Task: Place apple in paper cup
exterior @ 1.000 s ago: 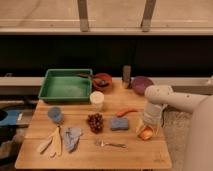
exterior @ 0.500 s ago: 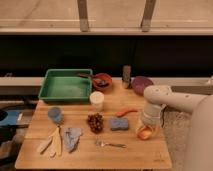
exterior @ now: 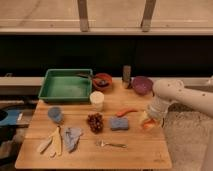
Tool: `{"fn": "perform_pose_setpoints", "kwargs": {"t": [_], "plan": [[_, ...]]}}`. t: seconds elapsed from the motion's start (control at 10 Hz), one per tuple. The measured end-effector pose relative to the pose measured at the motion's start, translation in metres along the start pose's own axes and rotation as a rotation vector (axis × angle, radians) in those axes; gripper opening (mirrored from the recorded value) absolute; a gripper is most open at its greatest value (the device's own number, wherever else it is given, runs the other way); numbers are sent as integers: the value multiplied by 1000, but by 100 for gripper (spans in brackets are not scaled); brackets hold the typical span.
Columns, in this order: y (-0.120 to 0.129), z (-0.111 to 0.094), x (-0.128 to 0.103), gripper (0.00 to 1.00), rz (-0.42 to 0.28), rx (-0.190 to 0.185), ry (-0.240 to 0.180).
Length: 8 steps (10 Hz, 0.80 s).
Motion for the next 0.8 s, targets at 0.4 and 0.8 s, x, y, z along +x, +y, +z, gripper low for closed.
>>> {"fn": "perform_pose_setpoints", "kwargs": {"t": [0.4,0.8], "plan": [[8,-47,-43,0,-21,-43,-161],[64,-78,-82,0,-117,5,-261]]}}
